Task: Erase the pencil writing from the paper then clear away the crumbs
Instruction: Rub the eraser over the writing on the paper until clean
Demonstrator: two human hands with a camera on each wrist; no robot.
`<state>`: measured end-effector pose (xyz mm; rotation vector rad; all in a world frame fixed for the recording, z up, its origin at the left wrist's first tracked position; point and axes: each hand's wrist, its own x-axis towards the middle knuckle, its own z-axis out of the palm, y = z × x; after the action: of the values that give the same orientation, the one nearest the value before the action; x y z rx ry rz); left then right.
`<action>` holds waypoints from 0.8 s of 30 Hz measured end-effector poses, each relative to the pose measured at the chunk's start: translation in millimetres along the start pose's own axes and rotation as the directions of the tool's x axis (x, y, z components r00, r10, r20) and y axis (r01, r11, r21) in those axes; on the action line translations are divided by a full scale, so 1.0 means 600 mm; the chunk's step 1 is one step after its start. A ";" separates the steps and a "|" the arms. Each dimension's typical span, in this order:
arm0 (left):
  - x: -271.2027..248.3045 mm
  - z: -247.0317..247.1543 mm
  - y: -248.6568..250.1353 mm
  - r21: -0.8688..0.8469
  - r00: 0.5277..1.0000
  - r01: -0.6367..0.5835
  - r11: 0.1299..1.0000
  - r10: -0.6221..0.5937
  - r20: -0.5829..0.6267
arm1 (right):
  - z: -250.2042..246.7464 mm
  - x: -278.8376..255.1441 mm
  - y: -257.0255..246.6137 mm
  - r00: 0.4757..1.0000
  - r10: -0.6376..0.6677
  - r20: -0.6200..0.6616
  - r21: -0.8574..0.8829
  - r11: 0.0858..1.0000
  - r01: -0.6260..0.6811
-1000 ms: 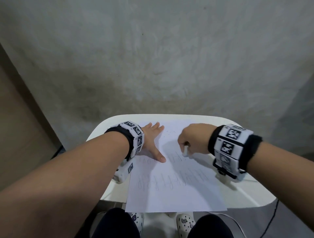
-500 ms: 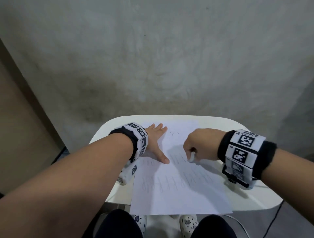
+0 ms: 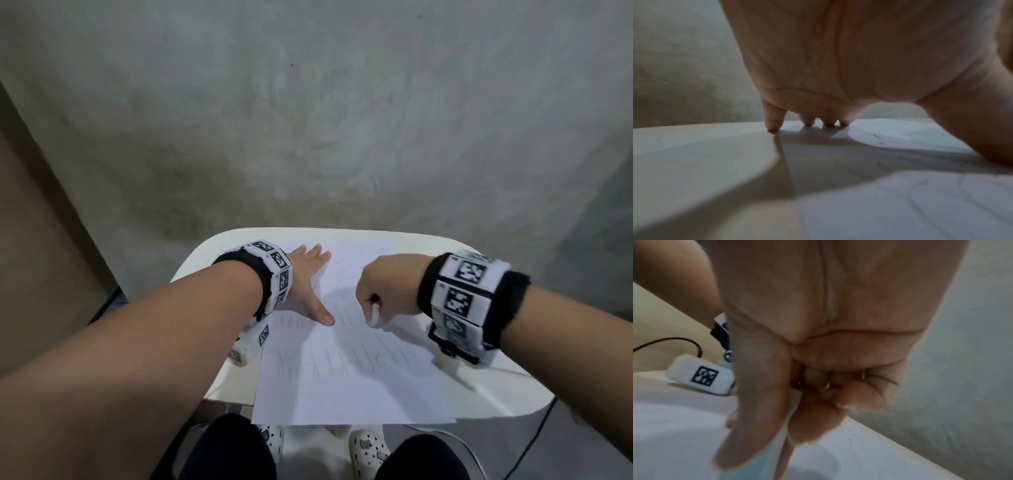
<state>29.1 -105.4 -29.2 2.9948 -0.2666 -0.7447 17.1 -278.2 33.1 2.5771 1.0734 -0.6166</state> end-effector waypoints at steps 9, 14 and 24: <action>-0.001 -0.002 0.001 -0.014 1.000 0.003 1.000 -0.003 -0.008 | 0.003 0.014 -0.004 0.995 0.001 -0.104 0.028 1.000 0.002; 0.000 -0.002 0.003 0.006 1.000 0.015 1.000 -0.015 -0.015 | -0.021 0.027 -0.013 0.999 0.006 0.050 -0.097 0.995 -0.001; 0.002 0.002 -0.001 -0.005 1.000 0.021 1.000 -0.021 -0.011 | 0.004 -0.005 -0.009 1.000 0.012 -0.012 0.034 0.999 -0.011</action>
<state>29.7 -105.1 -30.6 3.0005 -0.2332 -0.7294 10.5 -277.4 31.7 2.6172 1.0600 -0.6224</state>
